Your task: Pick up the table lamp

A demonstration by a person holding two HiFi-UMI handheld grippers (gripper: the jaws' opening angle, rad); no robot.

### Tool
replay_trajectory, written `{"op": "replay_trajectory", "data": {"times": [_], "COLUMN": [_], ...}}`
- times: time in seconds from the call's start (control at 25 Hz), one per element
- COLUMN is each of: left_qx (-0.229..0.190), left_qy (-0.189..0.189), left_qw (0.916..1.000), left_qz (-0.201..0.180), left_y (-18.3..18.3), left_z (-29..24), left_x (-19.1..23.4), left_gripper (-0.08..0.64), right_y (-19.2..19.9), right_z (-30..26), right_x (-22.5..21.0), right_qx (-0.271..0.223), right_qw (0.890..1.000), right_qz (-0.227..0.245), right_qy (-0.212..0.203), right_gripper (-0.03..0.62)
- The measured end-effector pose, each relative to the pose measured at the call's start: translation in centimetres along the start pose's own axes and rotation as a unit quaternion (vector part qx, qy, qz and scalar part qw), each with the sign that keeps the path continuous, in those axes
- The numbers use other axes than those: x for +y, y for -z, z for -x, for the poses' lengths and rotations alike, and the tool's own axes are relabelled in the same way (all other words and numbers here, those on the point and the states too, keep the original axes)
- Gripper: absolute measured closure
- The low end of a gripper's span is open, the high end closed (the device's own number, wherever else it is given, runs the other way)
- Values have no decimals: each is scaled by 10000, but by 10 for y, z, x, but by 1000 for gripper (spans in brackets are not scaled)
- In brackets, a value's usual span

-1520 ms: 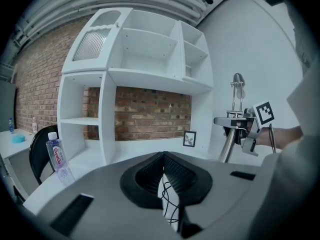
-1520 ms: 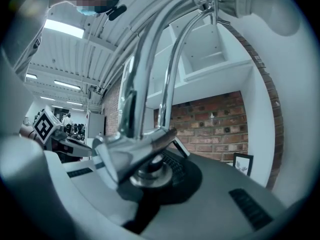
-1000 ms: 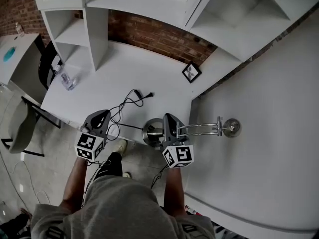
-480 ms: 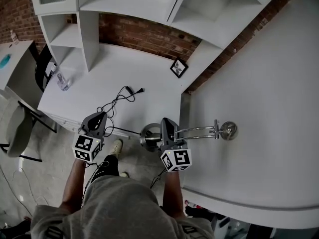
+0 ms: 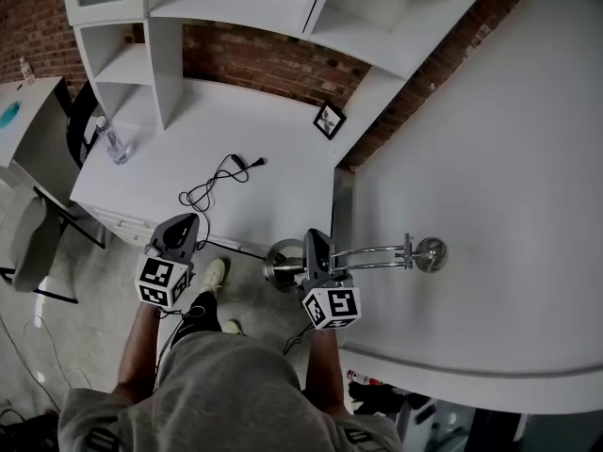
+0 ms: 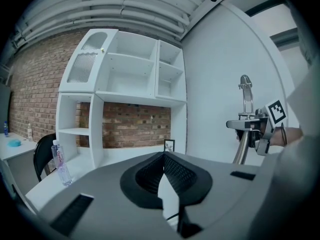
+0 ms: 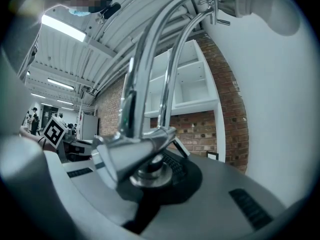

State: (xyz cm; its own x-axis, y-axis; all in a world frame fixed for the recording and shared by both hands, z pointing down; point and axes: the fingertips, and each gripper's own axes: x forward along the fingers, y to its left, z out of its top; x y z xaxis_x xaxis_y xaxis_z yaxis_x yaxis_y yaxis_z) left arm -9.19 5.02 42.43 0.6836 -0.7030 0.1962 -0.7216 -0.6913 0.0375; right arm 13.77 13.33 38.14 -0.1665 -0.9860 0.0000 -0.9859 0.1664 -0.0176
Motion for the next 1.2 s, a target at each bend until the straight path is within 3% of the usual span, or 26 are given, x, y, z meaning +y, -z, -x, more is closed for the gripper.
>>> {"op": "replay_trajectory", "data": {"times": [0.68, 1.2], "left_qx": [55, -26], "left_qy": [34, -37], "left_qw": [9999, 9999], "left_qz": [-87, -157], "left_y": [-1, -4], "left_z": [35, 46], "left_x": [-51, -59], "left_gripper": [555, 555], "right_y": [11, 20], "right_z": [68, 81], "right_x": [-6, -5], "right_qx": [108, 175], "right_qw": [9999, 9997], "right_qz": [-24, -118], "right_qy": [132, 142], "right_gripper": [574, 574]}}
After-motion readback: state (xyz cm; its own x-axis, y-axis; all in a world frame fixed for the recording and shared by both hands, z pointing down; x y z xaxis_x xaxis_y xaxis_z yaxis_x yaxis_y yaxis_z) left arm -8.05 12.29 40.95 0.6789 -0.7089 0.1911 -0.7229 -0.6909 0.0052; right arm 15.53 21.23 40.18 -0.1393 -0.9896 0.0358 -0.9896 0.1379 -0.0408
